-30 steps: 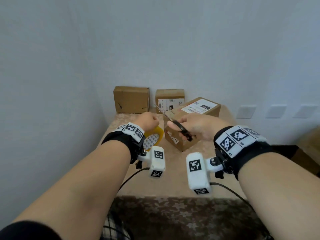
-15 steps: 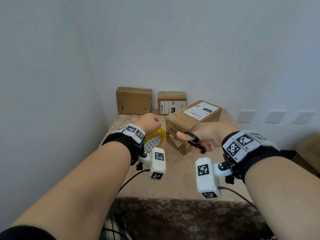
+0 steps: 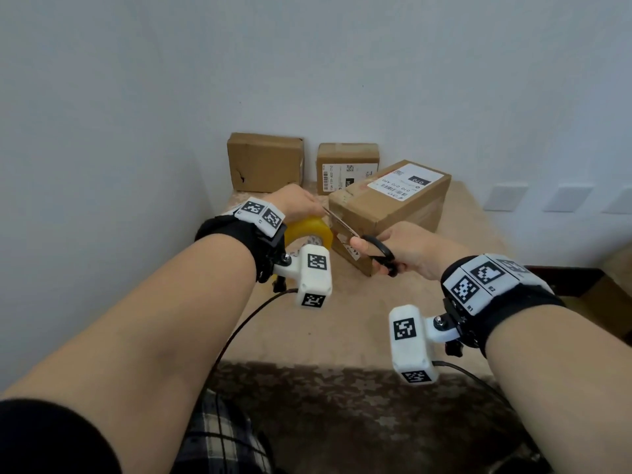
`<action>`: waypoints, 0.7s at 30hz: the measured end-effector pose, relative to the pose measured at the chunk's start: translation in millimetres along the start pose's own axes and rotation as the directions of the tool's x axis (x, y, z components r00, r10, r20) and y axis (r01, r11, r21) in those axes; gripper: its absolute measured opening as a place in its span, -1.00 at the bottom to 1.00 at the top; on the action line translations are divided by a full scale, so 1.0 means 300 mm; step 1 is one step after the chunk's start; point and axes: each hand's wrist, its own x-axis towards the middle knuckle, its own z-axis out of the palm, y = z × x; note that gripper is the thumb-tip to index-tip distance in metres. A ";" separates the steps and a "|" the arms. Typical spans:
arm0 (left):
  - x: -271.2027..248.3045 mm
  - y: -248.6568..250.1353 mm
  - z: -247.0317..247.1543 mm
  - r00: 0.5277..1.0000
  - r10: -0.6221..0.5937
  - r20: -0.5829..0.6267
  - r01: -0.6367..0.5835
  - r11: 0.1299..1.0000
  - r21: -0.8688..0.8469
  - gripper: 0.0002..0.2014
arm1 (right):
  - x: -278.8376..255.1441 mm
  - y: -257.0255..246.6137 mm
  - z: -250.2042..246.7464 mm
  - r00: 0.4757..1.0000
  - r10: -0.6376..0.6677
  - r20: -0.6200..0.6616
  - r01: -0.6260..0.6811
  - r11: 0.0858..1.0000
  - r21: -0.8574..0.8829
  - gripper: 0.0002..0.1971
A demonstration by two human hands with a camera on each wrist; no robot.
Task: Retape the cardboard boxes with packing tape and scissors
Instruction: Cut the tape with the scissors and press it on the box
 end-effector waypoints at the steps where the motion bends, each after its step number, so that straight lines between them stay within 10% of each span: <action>1: -0.003 0.006 -0.003 1.000 -0.015 -0.003 0.015 1.000 0.023 -0.68 | 0.003 0.004 0.002 1.000 -0.005 -0.013 0.005 1.000 0.003 -0.32; 21: 0.011 0.019 -0.009 0.973 -0.227 -0.033 0.227 0.974 -0.024 -0.55 | 0.017 0.009 0.000 0.999 -0.054 0.000 0.054 0.999 0.002 -0.28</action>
